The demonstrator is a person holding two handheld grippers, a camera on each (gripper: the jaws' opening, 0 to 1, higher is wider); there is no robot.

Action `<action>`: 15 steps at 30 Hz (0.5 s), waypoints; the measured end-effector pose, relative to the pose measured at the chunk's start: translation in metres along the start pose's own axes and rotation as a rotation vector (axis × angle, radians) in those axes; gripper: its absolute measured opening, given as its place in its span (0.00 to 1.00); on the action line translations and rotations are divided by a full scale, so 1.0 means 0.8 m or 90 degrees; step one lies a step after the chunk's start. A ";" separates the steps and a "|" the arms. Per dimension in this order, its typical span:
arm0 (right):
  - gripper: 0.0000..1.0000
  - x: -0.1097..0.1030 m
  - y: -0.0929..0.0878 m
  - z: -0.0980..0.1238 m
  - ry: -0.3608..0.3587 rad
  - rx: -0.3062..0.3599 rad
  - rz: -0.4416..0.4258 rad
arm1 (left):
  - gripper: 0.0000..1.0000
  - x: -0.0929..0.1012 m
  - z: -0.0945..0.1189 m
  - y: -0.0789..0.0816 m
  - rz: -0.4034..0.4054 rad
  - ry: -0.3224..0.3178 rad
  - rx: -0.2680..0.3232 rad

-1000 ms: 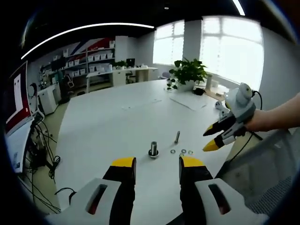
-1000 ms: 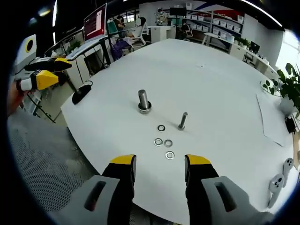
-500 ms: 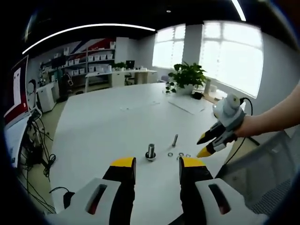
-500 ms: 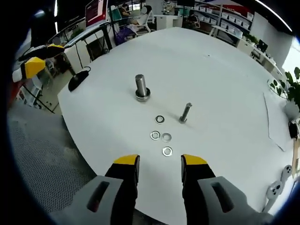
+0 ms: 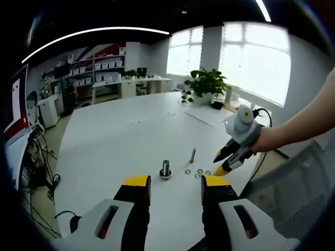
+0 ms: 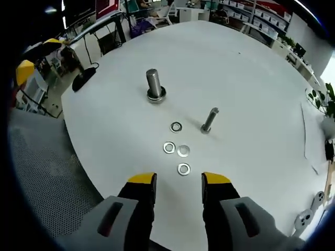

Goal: Place the washer onto the threaded stud by aligning its center hole with the stud, sliding it down to the base, and recovering from edge contact or off-axis alignment until the washer reaches the visible bottom stop.

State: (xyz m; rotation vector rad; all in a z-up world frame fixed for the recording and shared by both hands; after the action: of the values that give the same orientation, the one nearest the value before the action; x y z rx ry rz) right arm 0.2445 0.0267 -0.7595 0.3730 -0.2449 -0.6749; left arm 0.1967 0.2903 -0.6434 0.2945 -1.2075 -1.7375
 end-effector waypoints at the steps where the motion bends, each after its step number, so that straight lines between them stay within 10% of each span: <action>1: 0.37 0.001 0.000 -0.002 0.001 -0.004 0.002 | 0.37 -0.001 -0.001 0.000 0.001 -0.001 -0.001; 15: 0.36 0.008 0.002 -0.019 0.006 -0.033 0.009 | 0.37 -0.003 -0.003 -0.005 0.003 0.002 -0.022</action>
State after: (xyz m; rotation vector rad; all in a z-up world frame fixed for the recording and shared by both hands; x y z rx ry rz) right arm 0.2556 0.0279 -0.7721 0.3242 -0.2205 -0.6645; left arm 0.1968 0.2913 -0.6487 0.2738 -1.1728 -1.7521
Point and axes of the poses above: the point that each gripper's makers call its tool centre point, and the gripper's own axes: z roughly backward along the fingers, x roughly to its right, y roughly out of its top, the point moved 9 cm from there along z, roughly backward along the fingers, and after that the axes turned 14 degrees about z, right-handed, at the moved point
